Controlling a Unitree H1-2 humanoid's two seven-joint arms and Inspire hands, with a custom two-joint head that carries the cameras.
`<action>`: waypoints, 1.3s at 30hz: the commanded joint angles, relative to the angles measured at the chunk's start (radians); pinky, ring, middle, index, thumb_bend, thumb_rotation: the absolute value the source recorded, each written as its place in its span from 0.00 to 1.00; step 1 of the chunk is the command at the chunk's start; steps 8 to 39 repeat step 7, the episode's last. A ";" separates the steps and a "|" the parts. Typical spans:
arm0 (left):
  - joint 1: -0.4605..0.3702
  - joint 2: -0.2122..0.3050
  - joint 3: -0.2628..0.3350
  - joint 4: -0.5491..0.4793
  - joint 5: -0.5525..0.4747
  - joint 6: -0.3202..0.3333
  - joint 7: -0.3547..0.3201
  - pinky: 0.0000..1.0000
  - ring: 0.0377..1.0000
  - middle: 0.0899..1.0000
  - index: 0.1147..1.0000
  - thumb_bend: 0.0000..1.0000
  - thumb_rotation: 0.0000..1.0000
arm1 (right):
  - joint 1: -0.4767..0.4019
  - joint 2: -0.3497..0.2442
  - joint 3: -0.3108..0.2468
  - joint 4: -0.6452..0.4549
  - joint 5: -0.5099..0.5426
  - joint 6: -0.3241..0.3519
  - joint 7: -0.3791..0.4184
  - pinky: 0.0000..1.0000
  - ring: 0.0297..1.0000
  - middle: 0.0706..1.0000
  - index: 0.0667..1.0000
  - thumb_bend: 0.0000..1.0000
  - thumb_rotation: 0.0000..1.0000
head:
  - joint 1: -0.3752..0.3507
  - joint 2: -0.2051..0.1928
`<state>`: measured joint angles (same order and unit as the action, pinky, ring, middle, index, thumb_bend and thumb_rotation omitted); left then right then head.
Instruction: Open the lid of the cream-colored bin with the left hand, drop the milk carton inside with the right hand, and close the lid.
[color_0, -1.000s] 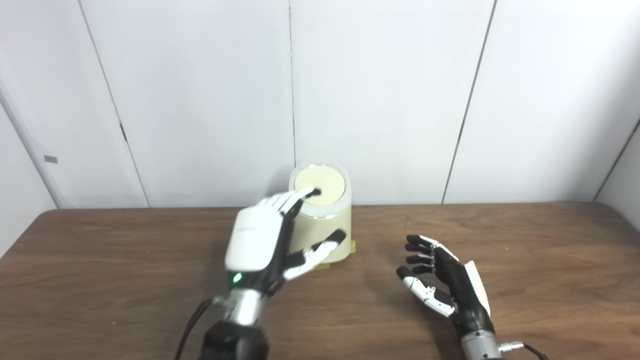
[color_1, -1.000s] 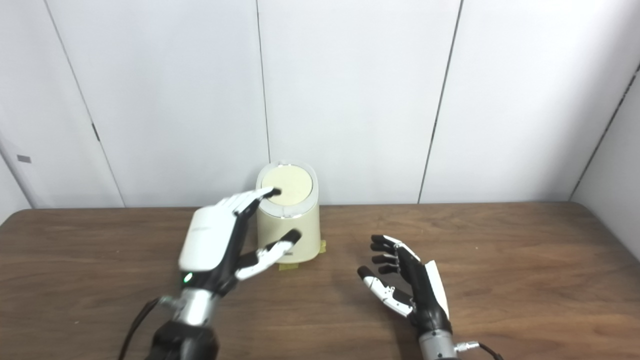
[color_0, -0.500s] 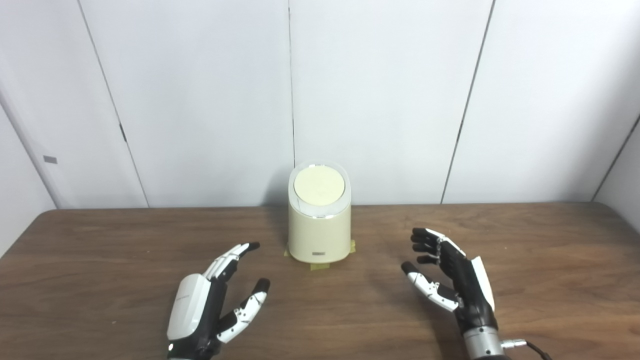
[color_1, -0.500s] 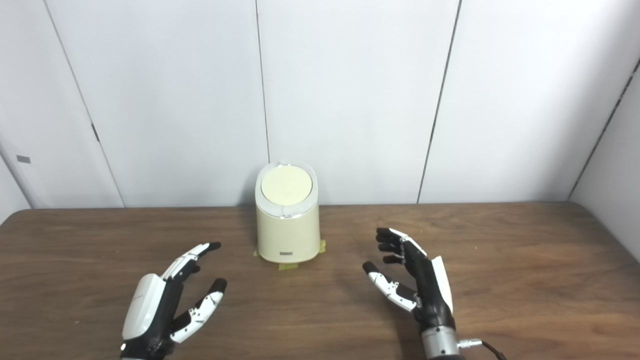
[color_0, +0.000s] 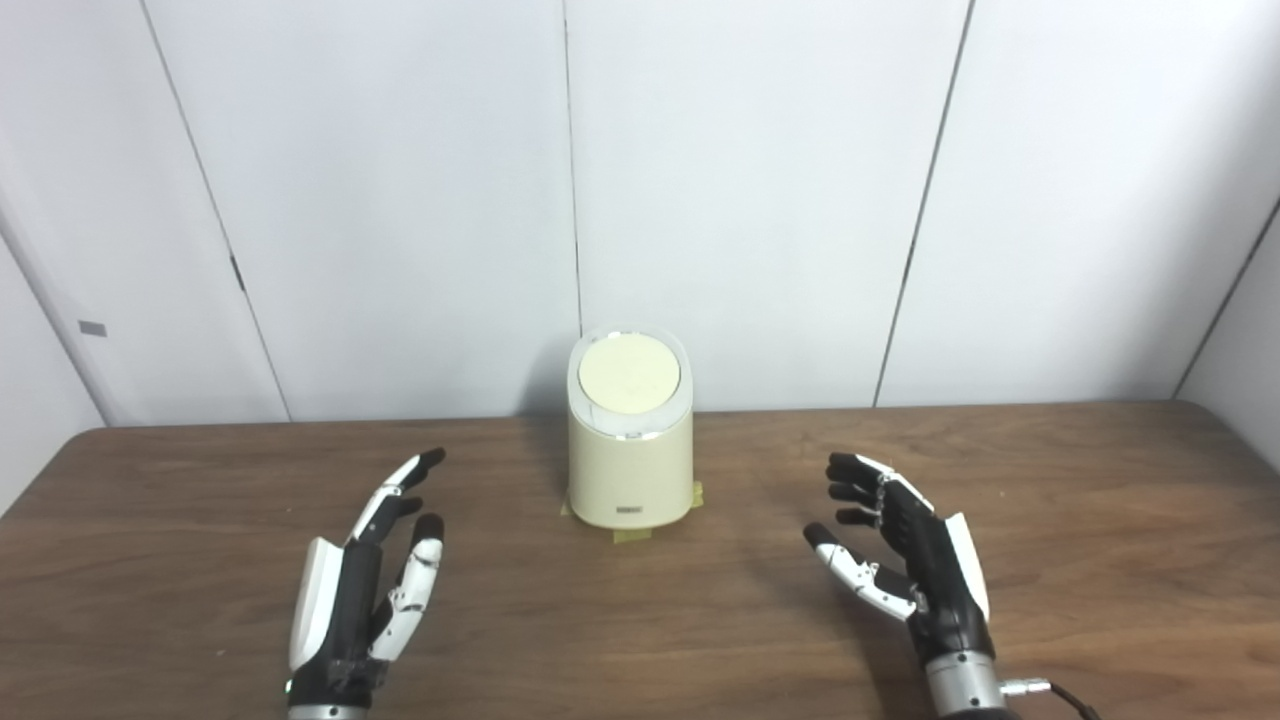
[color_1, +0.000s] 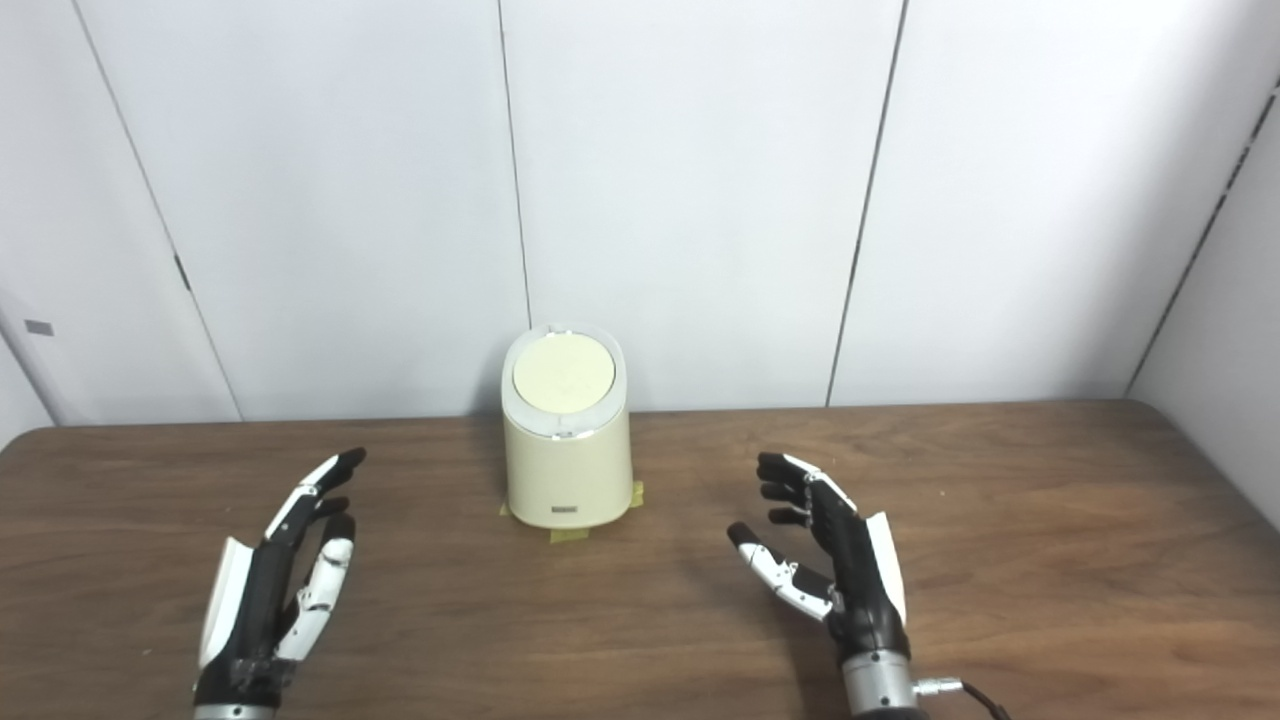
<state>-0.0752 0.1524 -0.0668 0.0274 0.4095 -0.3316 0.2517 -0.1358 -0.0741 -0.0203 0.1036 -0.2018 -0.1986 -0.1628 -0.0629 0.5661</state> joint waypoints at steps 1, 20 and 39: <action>0.032 -0.011 -0.002 0.088 0.039 -0.035 0.034 0.79 0.87 0.87 0.84 0.24 0.83 | 0.012 0.004 -0.005 -0.006 0.007 -0.020 -0.004 0.66 0.73 0.74 0.73 0.24 0.22 | 0.002 -0.002; 0.027 -0.011 -0.005 0.097 0.045 -0.022 0.037 0.78 0.86 0.86 0.83 0.21 0.74 | 0.008 0.005 0.000 0.011 0.001 -0.031 -0.004 0.66 0.73 0.74 0.73 0.24 0.25 | -0.004 -0.009; 0.027 -0.011 -0.005 0.097 0.045 -0.022 0.037 0.78 0.86 0.86 0.83 0.21 0.74 | 0.008 0.005 0.000 0.011 0.001 -0.031 -0.004 0.66 0.73 0.74 0.73 0.24 0.25 | -0.004 -0.009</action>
